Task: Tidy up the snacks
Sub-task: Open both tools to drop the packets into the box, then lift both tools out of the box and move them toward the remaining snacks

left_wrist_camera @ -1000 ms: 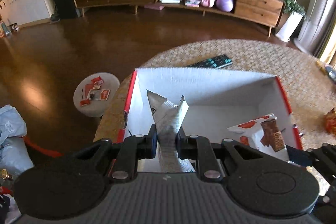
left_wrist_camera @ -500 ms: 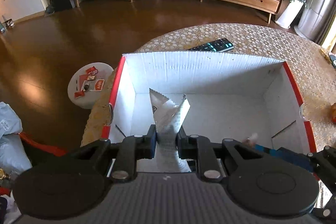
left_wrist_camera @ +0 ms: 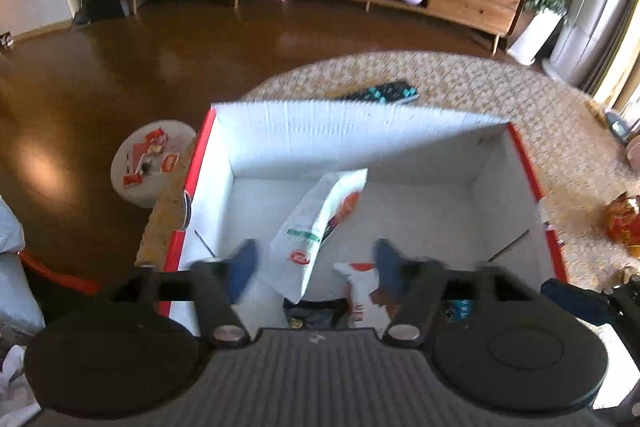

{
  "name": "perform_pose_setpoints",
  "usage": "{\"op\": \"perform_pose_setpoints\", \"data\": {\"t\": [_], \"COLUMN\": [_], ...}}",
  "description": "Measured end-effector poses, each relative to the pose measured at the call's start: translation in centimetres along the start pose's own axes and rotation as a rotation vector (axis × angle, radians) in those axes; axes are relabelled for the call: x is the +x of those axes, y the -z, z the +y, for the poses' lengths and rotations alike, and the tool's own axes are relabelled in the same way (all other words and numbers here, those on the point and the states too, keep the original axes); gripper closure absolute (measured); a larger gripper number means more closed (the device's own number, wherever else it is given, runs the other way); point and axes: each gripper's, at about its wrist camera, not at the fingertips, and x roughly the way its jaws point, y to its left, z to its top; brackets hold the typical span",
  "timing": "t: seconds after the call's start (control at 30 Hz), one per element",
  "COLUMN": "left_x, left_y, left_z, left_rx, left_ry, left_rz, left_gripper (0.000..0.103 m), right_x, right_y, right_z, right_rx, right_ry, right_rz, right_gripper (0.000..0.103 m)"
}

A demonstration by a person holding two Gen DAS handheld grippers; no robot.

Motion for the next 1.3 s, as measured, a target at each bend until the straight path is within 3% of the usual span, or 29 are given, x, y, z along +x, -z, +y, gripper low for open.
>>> {"op": "perform_pose_setpoints", "data": {"t": [0.33, 0.63, 0.73, 1.13, 1.3], "left_x": [-3.2, -6.8, -8.0, -10.9, -10.7], "left_y": [1.0, 3.0, 3.9, 6.8, 7.3], "left_z": [-1.0, -2.0, -2.9, -7.7, -10.2], "left_rx": [0.011, 0.020, 0.040, 0.098, 0.108], "left_ry": [0.020, 0.082, 0.094, 0.176, 0.212], "left_rz": [-0.050, -0.095, -0.113, -0.199, -0.195], "left_gripper": [0.032, 0.032, 0.025, 0.020, 0.020], "right_x": [-2.9, -6.6, -8.1, -13.2, -14.7], "right_y": [0.3, 1.5, 2.2, 5.4, 7.3], "right_z": [-0.4, -1.5, -2.3, -7.5, -10.1], "right_rx": [0.014, 0.024, 0.031, 0.096, 0.123], "right_ry": [0.008, 0.010, 0.016, 0.043, 0.084], "right_rz": [-0.040, -0.076, -0.087, -0.139, -0.154], "right_gripper": [0.003, 0.000, 0.000, 0.000, 0.000]}}
